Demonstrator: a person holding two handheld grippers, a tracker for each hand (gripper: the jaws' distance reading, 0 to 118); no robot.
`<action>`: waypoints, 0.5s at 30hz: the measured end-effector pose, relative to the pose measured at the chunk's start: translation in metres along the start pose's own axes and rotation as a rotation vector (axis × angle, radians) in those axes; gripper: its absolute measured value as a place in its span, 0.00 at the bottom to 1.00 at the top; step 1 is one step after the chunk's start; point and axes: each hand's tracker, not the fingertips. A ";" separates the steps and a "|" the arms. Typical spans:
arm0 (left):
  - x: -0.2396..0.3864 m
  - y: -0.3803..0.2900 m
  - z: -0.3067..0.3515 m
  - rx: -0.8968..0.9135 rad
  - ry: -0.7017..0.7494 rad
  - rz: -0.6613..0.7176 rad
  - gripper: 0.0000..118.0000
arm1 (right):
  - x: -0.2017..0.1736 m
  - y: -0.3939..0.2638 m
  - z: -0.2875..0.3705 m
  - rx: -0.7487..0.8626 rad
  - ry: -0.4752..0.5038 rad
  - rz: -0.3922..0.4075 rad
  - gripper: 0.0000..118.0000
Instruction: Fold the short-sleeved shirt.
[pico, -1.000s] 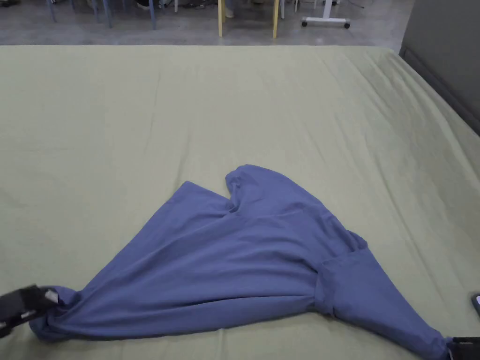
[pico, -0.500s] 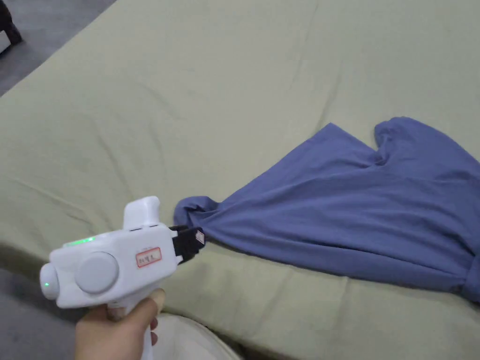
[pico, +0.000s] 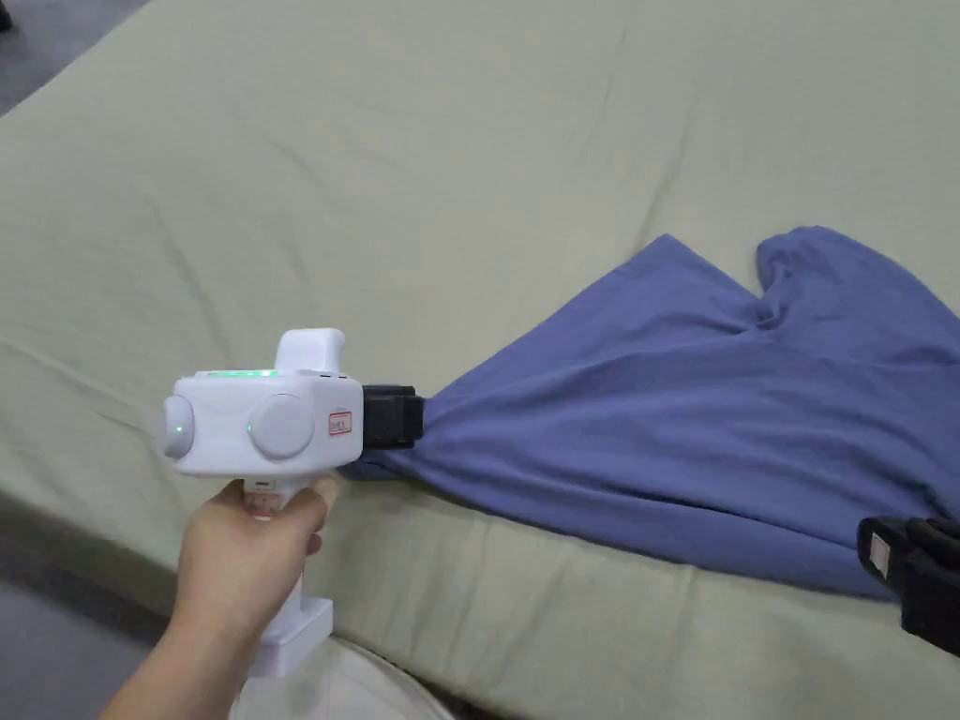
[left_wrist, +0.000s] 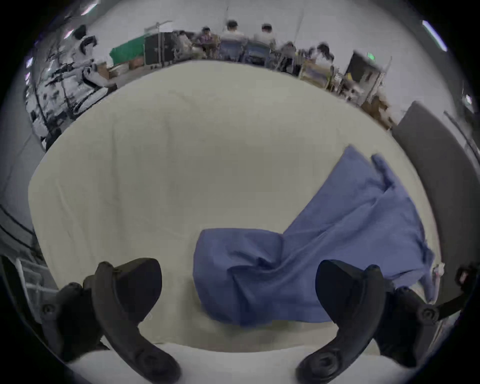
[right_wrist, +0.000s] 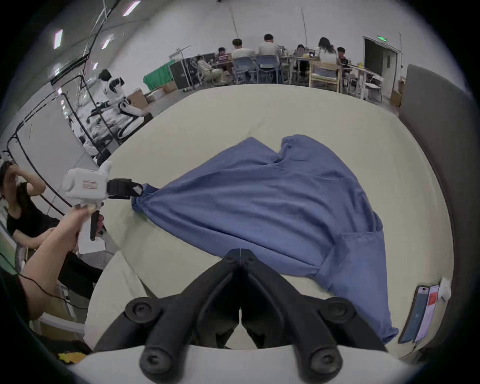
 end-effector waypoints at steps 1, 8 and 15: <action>0.000 -0.012 -0.009 -0.001 0.021 -0.037 1.00 | 0.000 0.002 -0.003 -0.008 -0.001 0.000 0.02; -0.009 -0.012 0.014 0.108 -0.066 0.094 0.00 | 0.004 0.012 -0.022 -0.047 -0.037 0.051 0.02; 0.002 -0.001 0.026 0.131 -0.088 0.095 0.00 | 0.035 0.056 -0.061 -0.065 -0.067 0.079 0.16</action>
